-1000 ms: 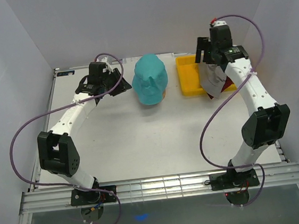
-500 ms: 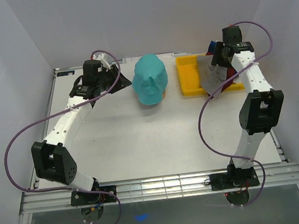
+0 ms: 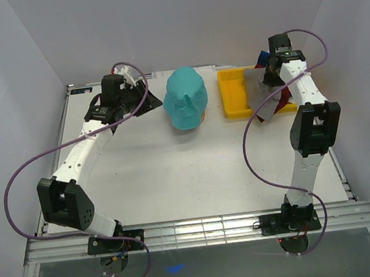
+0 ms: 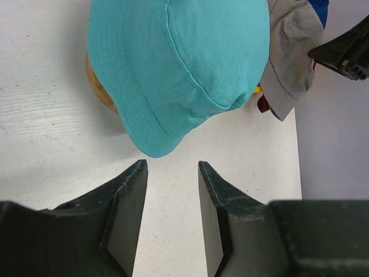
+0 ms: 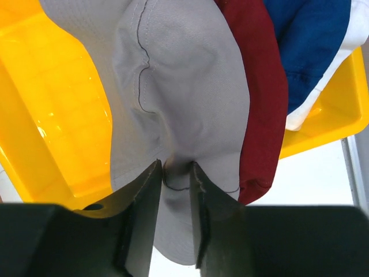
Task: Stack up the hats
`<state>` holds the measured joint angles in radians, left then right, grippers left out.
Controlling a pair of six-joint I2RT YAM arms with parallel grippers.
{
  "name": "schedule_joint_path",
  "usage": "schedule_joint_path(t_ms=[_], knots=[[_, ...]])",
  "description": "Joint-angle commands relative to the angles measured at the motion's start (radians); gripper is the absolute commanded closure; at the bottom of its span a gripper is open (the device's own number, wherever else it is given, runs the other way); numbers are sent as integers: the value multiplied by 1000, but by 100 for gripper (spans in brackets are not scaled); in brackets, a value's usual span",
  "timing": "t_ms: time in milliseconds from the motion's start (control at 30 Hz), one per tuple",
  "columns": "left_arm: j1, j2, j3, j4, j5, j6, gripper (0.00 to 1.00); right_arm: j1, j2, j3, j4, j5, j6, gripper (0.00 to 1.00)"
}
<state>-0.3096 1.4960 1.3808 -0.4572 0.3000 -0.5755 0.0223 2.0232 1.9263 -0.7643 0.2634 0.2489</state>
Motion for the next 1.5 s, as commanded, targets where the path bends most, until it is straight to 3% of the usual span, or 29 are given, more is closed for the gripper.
schedule_joint_path(t_ms=[0, 200, 533, 767, 900, 1033, 1267, 1467], knots=[[1, -43, 32, -14, 14, 9, 49, 2, 11, 33, -6, 37, -17, 70], [0, -36, 40, -12, 30, -4, 49, 2, 2, 34, -4, 28, -36, 92], [-3, -26, 75, -11, 65, -23, 47, 2, -89, 140, -21, -120, -17, 92], [-13, -23, 95, 24, 102, -38, 30, 5, -176, 211, 11, -246, 44, 92], [-17, -16, 96, 64, 139, -69, 26, 5, -259, 178, 80, -332, 105, 92], [-25, 1, 103, 115, 188, -125, 25, 8, -310, 155, 151, -450, 190, 92], [-26, 52, 110, 299, 293, -325, 21, 63, -354, 175, 246, -507, 280, 92], [-42, 115, 175, 416, 301, -440, 20, 122, -356, 191, 272, -536, 306, 92]])
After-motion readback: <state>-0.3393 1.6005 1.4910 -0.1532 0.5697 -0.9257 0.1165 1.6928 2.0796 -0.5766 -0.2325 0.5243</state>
